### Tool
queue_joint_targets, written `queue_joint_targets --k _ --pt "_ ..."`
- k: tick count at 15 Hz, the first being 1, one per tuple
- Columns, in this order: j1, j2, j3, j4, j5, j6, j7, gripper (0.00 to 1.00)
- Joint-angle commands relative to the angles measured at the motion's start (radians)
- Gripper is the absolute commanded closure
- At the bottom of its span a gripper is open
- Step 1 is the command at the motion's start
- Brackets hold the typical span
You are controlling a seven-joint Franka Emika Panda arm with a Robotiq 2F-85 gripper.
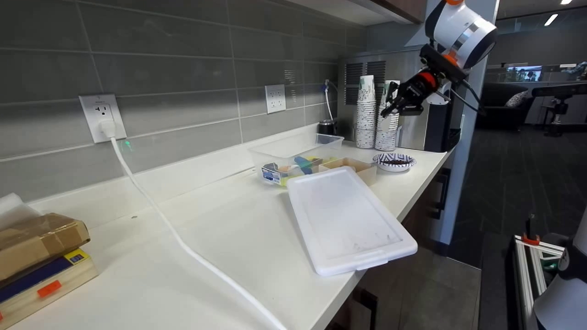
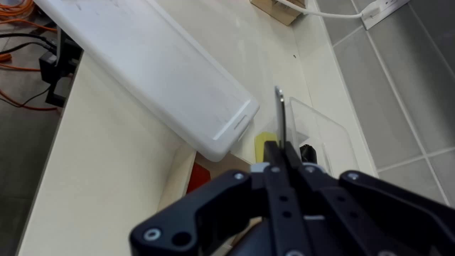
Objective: Use the cake slicer to stir in the bowl
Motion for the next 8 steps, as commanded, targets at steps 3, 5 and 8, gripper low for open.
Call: queue_joint_targets --k 3,5,8 --pt "-0.042 0.192 0.024 0.135 0.102 -0.111 -0.005 0.99" --pt "-0.058 0.242 0.034 0.167 0.126 -0.135 -0.003 0.99" --pt "-0.079 0.302 0.043 0.202 0.143 -0.151 0.007 0.99"
